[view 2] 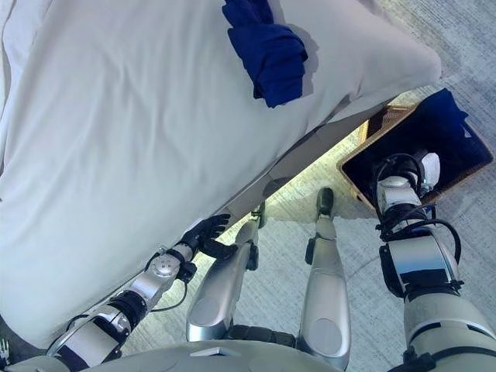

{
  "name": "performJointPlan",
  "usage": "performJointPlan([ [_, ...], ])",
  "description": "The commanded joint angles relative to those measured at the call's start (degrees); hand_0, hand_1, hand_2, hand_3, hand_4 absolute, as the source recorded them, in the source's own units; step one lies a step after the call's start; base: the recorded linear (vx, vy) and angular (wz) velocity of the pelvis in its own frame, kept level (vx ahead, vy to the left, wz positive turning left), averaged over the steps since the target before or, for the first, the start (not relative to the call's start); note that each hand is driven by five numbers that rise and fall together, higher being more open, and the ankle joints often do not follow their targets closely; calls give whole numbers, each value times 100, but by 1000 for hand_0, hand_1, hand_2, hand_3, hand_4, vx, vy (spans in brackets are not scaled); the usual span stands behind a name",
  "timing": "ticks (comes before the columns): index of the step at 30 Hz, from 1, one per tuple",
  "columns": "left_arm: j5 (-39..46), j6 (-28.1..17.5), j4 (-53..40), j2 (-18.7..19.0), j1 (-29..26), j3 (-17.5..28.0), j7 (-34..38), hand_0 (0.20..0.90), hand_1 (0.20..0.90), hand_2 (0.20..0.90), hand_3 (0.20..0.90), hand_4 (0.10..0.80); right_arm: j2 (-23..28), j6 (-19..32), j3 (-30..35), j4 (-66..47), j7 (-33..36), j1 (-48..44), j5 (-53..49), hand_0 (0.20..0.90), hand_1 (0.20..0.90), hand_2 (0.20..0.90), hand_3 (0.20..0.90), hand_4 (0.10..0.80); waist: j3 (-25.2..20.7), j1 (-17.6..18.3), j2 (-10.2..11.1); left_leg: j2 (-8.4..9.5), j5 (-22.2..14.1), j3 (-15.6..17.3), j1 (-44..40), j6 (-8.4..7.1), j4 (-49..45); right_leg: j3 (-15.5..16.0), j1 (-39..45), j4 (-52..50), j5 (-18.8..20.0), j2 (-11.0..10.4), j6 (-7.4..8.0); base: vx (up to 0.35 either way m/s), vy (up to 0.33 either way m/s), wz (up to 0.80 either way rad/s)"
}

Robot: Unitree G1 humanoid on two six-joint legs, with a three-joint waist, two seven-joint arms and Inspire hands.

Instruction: Pick up the clothes from the bed and place them into the basket

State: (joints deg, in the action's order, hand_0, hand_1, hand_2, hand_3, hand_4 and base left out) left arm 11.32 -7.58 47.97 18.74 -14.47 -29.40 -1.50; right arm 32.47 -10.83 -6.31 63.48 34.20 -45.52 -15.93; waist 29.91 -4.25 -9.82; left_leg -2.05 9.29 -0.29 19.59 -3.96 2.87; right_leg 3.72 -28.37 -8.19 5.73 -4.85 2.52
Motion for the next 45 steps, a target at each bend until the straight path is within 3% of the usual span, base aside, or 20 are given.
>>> performJointPlan([
  [1, 193, -33, -257, 183, 388, 176, 118, 900, 900, 900, 900, 800, 637, 504, 187, -1402, 1074, 621, -78, 900, 900, 900, 900, 800, -11, 235, 238, 30, -345, -191, -136, 71, -324, 431, 632, 46, -375, 248, -125, 78, -34, -3],
  [6, 230, 26, 34, 118, 432, 652, 280, 900, 900, 900, 900, 800, 403, 480, 938, -4318, 1672, 2065, 943, 900, 900, 900, 900, 800, -31, 457, 834, -23, -638, -105, -646, 152, -485, 307, 1215, 211, -329, 363, -55, 99, 23, -6],
  [9, 96, 161, 135, -21, 565, 931, 356, 900, 900, 900, 900, 800, 331, 415, 901, -5460, 971, 2622, 1632, 900, 900, 900, 900, 800, -291, 516, 1093, 14, -828, -83, -896, 201, -681, 241, 1577, 340, -328, 342, -33, 109, 106, -5],
  [12, 44, 232, 152, -86, 711, 1021, 365, 900, 900, 900, 900, 800, 373, 513, 636, -5590, 135, 2564, 1762, 900, 900, 900, 900, 800, -512, 421, 1213, 88, -976, -103, -1105, 210, -830, 248, 1929, 517, -318, 283, -34, 152, 172, -5],
  [17, -69, 333, 440, -215, 982, 948, 306, 900, 900, 900, 900, 800, 199, 670, -236, -4532, -1653, 1999, 1369, 900, 900, 900, 900, 800, -1121, -15, 1374, 227, -1096, -219, -1516, 227, -751, 401, 2461, 909, -204, 108, 31, 153, 199, 4],
  [20, -248, 481, 770, -253, 962, 899, 221, 900, 900, 900, 900, 800, -84, 479, -816, -3836, -2233, 1588, 1272, 900, 900, 900, 900, 800, -1354, -288, 1414, 262, -1086, -303, -1685, 238, -621, 597, 2665, 895, -243, -8, 71, 150, 151, 23],
  [23, -404, 515, 1067, -257, 958, 724, 143, 900, 900, 900, 900, 800, -348, 359, -1324, -2992, -2344, 1167, 1420, 900, 900, 900, 900, 800, -1536, -615, 1422, 317, -1063, -489, -1864, 268, -472, 900, 2925, 816, -349, -121, 111, 230, 174, 48],
  [29, -476, 448, 1284, -118, 1030, 617, 97, 900, 900, 900, 900, 800, -722, 296, -1575, -1644, -1918, 520, 1696, 900, 900, 900, 900, 800, -1654, -1242, 1412, 465, -1012, -972, -1964, 396, -400, 1396, 3228, 510, -491, -370, 234, 223, 135, 69],
  [35, -511, 177, 1547, 328, 974, 830, -69, 900, 900, 900, 900, 800, -889, 44, -1493, -40, -1381, -457, 1826, 900, 900, 900, 900, 800, -1247, -1981, 1330, 671, -949, -1431, -1432, 491, -651, 1745, 3133, 115, -352, -710, 301, 26, 133, 58],
  [40, -129, -43, 1452, 469, 624, 1079, -83, 900, 900, 900, 900, 800, -624, -786, -1475, 643, -1046, -1215, 1765, 900, 900, 900, 900, 800, -587, -2351, 1237, 716, -723, -1582, -575, 453, -751, 2021, 2639, 108, -315, -788, 313, -172, 55, 35],
  [45, -5, -173, 1018, 446, 625, 1151, -43, 900, 900, 900, 900, 800, -259, -1446, -1433, 973, -491, -1566, 1555, 900, 900, 900, 900, 800, -67, -2591, 1252, 671, -669, -1647, -66, 414, -750, 2236, 2271, 70, -435, -719, 377, -2, -52, 35],
])
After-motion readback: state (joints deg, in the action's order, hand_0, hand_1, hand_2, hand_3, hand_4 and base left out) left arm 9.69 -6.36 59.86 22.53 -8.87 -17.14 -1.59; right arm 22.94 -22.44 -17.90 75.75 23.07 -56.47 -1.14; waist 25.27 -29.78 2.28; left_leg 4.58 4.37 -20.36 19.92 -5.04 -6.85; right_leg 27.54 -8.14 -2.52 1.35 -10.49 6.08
